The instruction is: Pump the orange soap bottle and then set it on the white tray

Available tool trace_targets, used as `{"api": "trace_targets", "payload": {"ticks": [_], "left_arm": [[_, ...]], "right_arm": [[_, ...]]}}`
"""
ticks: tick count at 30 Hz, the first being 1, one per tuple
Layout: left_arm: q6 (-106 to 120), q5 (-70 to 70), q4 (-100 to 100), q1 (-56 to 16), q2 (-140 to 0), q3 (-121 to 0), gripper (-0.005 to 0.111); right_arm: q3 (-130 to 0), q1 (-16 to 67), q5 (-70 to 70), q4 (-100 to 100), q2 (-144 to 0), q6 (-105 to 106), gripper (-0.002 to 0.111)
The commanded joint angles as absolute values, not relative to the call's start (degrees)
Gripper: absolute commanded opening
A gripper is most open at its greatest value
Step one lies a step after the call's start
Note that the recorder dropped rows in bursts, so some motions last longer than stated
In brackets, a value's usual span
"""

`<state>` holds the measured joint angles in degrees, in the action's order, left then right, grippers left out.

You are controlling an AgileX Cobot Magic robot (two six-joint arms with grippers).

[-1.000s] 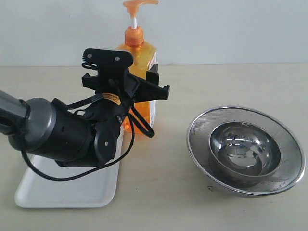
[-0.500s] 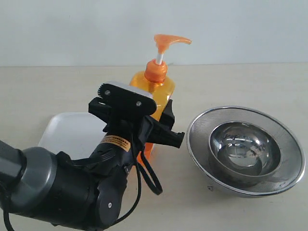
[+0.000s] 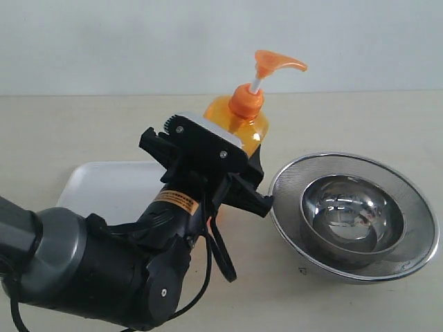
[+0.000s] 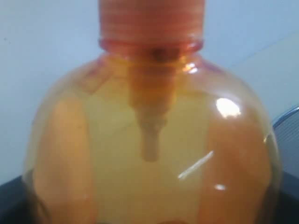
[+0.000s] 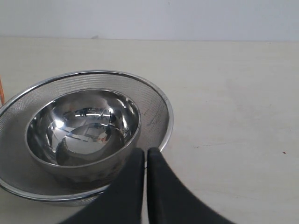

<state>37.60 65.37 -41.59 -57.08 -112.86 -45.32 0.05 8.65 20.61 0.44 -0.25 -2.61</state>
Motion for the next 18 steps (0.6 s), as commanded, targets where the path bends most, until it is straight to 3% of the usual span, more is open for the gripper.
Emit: {"api": "trace_targets", "payload": {"ticks": [1, 13, 18], "left_arm": [[38.60, 68.45, -39.72, -57.34, -111.51, -45.98, 0.005], [40.70, 67.13, -39.32, -57.34, -111.51, -45.98, 0.005], [42.28, 66.13, -39.32, -57.34, -111.51, -45.98, 0.005]], "right_arm": [[0.00, 8.35, 20.40, 0.59, 0.00, -2.68, 0.000], [0.00, 8.35, 20.30, 0.87, 0.00, -2.28, 0.000], [0.00, 8.53, 2.30, -1.01, 0.00, -1.13, 0.000]]}}
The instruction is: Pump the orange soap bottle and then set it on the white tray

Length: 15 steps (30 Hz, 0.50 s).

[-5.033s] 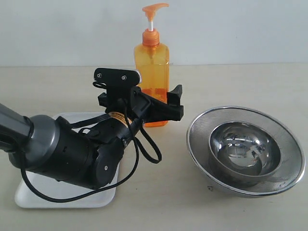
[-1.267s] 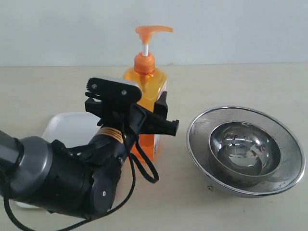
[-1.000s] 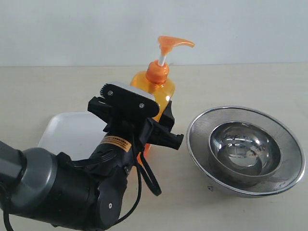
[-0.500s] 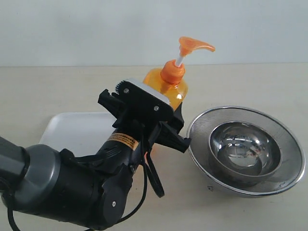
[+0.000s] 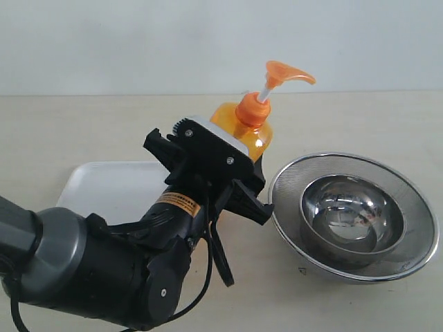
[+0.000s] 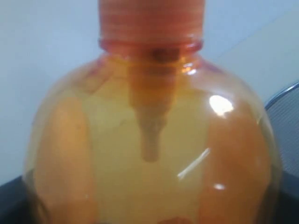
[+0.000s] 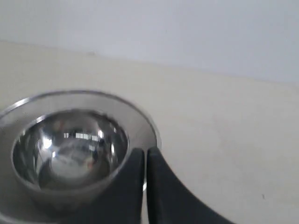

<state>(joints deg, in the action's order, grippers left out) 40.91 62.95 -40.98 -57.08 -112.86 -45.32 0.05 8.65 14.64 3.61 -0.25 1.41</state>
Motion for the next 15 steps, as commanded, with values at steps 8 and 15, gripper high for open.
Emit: {"api": "trace_targets", "payload": {"ticks": [8, 15], "left_arm": [[42.20, 65.77, -38.45, -57.34, -111.51, -45.98, 0.005], [42.09, 65.56, -36.36, -57.34, -111.51, -45.98, 0.005]], "right_arm": [[-2.20, 8.71, -17.40, -4.66, 0.00, -28.04, 0.000], [-27.77, 8.69, 13.11, 4.42, -23.40, -25.98, 0.000]]}}
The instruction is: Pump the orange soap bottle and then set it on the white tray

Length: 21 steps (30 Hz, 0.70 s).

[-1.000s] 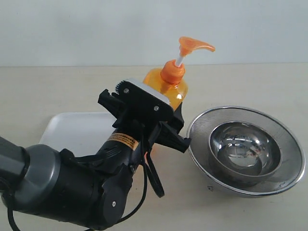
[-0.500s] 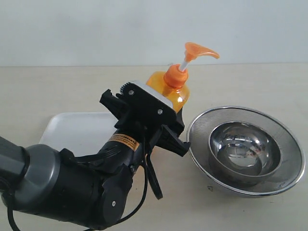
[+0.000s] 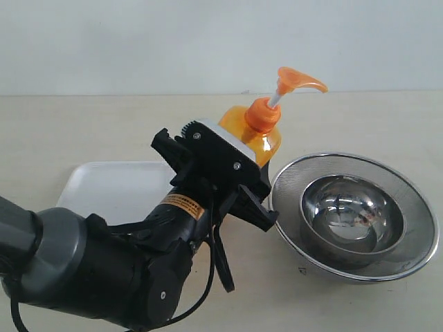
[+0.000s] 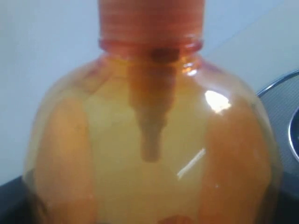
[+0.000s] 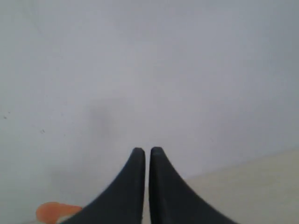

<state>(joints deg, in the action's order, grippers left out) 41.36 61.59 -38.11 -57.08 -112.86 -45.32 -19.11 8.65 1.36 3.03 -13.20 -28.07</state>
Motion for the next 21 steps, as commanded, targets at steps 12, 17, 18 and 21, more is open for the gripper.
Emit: {"api": "trace_targets", "payload": {"ticks": [12, 17, 18, 21], "left_arm": [[43.60, 63.02, -33.52, -57.34, -111.51, -45.98, 0.005], [43.82, 63.02, -33.52, -57.34, -111.51, -45.98, 0.005], [43.82, 63.02, -33.52, -57.34, -111.51, -45.98, 0.005], [43.82, 63.02, -33.38, -57.34, -111.51, -45.98, 0.005]], "right_arm": [[-53.30, 8.69, 38.55, -23.48, -56.07, 9.00, 0.000], [-56.38, 8.69, 39.77, -29.44, -61.09, 14.29, 0.000], [-56.51, 8.69, 39.73, -31.62, -61.90, 17.71, 0.000], [-56.59, 8.69, 41.60, -38.56, -63.74, 25.41, 0.000]]}}
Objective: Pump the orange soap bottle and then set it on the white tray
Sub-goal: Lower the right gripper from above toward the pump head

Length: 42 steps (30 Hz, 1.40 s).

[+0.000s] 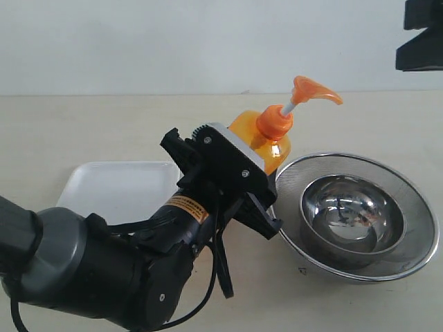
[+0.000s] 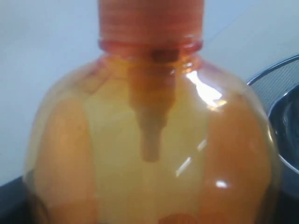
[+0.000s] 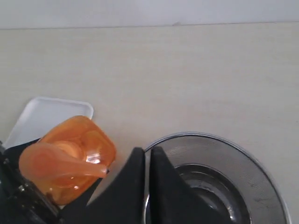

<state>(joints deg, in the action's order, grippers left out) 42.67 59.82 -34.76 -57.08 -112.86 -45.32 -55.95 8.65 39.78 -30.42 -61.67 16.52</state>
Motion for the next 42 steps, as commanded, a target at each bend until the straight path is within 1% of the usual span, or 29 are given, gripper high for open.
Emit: {"api": "trace_targets", "payload": {"ticks": [1, 4, 10, 35, 42], "left_arm": [[43.82, 63.02, -33.38, -57.34, -111.51, -45.98, 0.005], [43.82, 63.02, -33.14, -57.34, -111.51, -45.98, 0.005], [43.82, 62.91, -32.91, -57.34, -111.51, -45.98, 0.005], [43.30, 62.92, -32.92, -57.34, -111.51, -45.98, 0.005], [43.32, 62.57, -33.03, -57.34, -111.51, -45.98, 0.005]], "right_arm": [[-56.59, 8.69, 41.76, -41.10, -64.37, 26.44, 0.000], [-56.59, 8.69, 42.21, -45.78, -66.03, 31.07, 0.000], [-56.59, 8.69, 43.33, -46.28, -68.68, 31.89, 0.000], [-55.94, 8.69, 48.01, -49.93, -68.67, 36.46, 0.000], [-55.38, 8.69, 38.93, -52.61, -68.67, 38.47, 0.000]]}}
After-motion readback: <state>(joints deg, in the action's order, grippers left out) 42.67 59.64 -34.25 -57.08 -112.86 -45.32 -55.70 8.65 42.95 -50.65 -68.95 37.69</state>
